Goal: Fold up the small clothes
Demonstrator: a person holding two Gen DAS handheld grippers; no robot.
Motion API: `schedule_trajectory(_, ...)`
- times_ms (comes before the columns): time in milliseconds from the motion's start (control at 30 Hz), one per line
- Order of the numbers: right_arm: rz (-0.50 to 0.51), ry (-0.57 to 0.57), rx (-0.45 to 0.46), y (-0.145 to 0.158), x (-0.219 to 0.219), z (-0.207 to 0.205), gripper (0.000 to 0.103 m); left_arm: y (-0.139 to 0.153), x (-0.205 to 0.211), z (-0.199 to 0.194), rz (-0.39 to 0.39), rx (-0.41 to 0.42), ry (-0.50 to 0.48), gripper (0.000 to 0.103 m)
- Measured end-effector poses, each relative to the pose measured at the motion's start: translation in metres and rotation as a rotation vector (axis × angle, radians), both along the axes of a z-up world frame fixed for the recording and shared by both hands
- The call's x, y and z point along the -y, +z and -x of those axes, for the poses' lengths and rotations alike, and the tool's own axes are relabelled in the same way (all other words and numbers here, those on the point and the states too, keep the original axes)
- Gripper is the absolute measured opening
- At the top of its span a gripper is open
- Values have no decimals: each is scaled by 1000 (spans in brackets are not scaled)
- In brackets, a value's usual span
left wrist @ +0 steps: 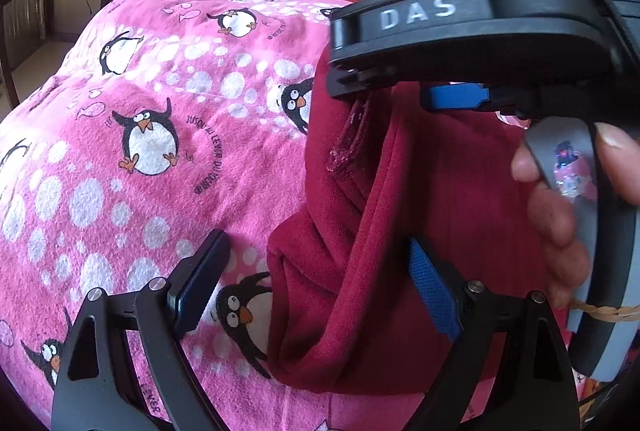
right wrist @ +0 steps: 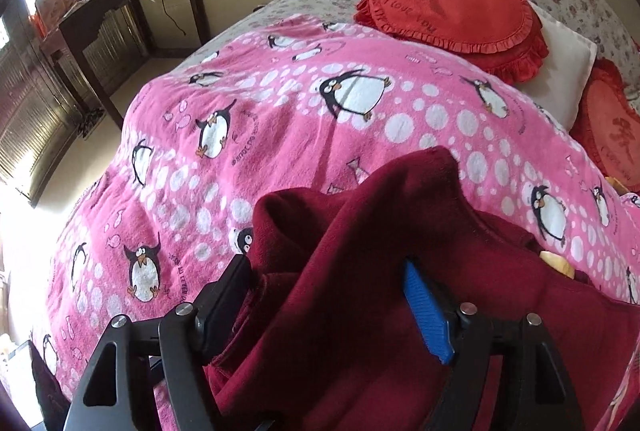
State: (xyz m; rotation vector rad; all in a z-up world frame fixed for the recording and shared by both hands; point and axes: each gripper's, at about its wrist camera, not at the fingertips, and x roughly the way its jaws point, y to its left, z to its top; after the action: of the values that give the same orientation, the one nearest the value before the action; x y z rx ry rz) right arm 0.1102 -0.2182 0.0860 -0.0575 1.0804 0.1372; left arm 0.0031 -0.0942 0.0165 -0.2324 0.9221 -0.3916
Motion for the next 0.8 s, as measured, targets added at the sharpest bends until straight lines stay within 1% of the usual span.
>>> schedule_trajectory(33, 16, -4, 0, -5, -4, -2, 81, -1, 0, 0, -3, 0, 3, 89)
schedule_trajectory(100, 62, 9, 1, -13, -12, -6, 83, -1, 1, 1, -7, 3, 10, 89)
schedule_trajectory(167, 105, 36, 23, -15, -16, -6, 77, 0, 4, 1, -14, 4, 5, 91)
schedule_trajectory(200, 104, 48, 33, -14, -14, -4, 65, 1, 8, 1, -26, 0, -3, 91)
schedule_trajectory(233, 89, 59, 44, -12, -10, -2, 47, 2, 9, 1, -29, -3, -18, 90)
schedule_trajectory(267, 59, 66, 49, -7, -3, 0, 41, 4, 10, 2, -4, -7, -41, 76)
schedule_trajectory(300, 20, 65, 45, -3, 5, 1, 29, 6, 11, 4, 51, -24, -77, 37)
schedule_trajectory(333, -46, 62, 43, 3, 15, 5, 14, 7, 12, 5, 86, -48, -93, 31)
schedule_trajectory(367, -118, 68, 38, 7, 23, 7, 14, 10, 13, 7, 93, -45, -85, 29)
schedule_trajectory(400, -167, 64, 41, 13, 31, 11, 14, 15, 15, 10, 88, -29, -90, 26)
schedule_trajectory(433, -188, 66, 52, 19, 36, 16, 14, 21, 18, 14, 86, -15, -102, 26)
schedule_trajectory(600, -271, 77, 128, 54, 62, 42, 13, 61, 38, 33, 111, 42, -165, 25)
schedule_trajectory(700, -319, 64, 171, 79, 89, 59, 13, 90, 62, 45, 109, 91, -224, 24)
schedule_trajectory(800, -344, 43, 206, 99, 121, 76, 13, 114, 96, 56, 108, 128, -303, 24)
